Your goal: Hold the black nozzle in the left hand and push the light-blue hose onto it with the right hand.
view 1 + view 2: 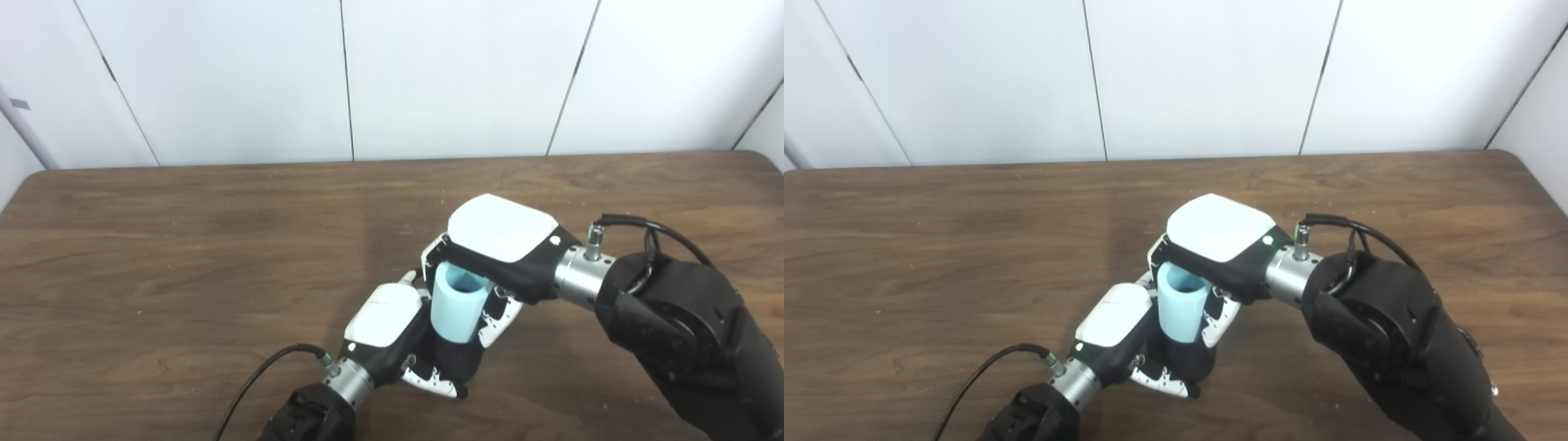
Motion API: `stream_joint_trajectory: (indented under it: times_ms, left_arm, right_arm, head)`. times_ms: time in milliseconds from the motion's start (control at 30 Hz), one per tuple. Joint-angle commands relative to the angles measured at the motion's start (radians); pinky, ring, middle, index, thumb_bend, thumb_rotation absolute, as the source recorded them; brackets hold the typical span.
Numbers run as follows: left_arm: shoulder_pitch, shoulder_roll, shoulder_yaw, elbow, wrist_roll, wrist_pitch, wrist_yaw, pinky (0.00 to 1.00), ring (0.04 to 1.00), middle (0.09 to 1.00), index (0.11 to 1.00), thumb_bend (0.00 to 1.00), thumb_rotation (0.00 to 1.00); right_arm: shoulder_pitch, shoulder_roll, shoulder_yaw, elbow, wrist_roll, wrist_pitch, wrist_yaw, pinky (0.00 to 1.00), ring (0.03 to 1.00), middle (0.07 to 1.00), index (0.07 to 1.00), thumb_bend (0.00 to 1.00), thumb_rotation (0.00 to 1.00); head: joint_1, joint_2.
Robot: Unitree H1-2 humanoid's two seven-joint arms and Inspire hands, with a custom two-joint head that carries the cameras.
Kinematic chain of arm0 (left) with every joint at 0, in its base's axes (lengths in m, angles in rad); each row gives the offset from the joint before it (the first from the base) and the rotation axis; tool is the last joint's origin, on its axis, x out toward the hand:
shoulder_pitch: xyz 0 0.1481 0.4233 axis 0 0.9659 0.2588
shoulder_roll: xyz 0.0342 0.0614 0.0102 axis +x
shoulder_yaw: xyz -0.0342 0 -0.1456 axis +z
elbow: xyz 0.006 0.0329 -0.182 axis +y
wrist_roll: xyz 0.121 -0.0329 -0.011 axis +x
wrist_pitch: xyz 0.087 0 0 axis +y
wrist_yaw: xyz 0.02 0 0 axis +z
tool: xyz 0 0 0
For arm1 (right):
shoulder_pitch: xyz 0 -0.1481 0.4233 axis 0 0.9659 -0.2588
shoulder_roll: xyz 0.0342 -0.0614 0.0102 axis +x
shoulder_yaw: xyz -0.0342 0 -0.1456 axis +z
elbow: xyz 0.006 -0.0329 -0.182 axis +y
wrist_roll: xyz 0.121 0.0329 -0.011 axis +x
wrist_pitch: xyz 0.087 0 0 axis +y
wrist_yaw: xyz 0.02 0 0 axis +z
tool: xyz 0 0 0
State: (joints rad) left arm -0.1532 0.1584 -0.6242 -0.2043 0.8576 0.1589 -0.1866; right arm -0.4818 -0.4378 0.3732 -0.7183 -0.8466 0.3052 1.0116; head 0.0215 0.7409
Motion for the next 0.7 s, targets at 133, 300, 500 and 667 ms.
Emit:
stream_joint_trajectory:
  times_ms: [133,300,500,667]
  left_arm:
    - [0.037,0.016,-0.043,0.056,0.04,0.015,-0.082,1.0,0.694,0.484,0.494,0.52,0.0]
    - [0.036,0.013,-0.047,0.059,0.043,0.015,-0.08,1.0,0.694,0.484,0.494,0.52,0.0]
    - [0.035,0.016,-0.046,0.064,0.043,0.011,-0.076,1.0,0.694,0.484,0.494,0.52,0.0]
    - [0.035,0.013,-0.047,0.07,0.042,0.012,-0.074,1.0,0.694,0.484,0.494,0.52,0.0]
  right_arm:
    - [0.044,-0.01,-0.017,-0.027,0.001,-0.004,0.016,0.5,0.635,0.728,0.733,0.76,0.04]
    - [0.01,-0.01,-0.027,-0.049,-0.007,-0.004,0.032,0.88,0.922,0.914,0.88,0.91,0.3]
    - [-0.004,-0.023,-0.042,-0.068,-0.02,-0.063,0.014,1.0,0.999,0.971,0.918,1.0,0.37]
    - [-0.015,-0.004,-0.069,-0.08,-0.003,-0.071,0.005,1.0,1.0,0.991,0.924,1.0,0.38]
  head:
    - [0.0,-0.001]
    - [-0.001,-0.002]
    - [-0.003,-0.003]
    - [-0.003,-0.005]
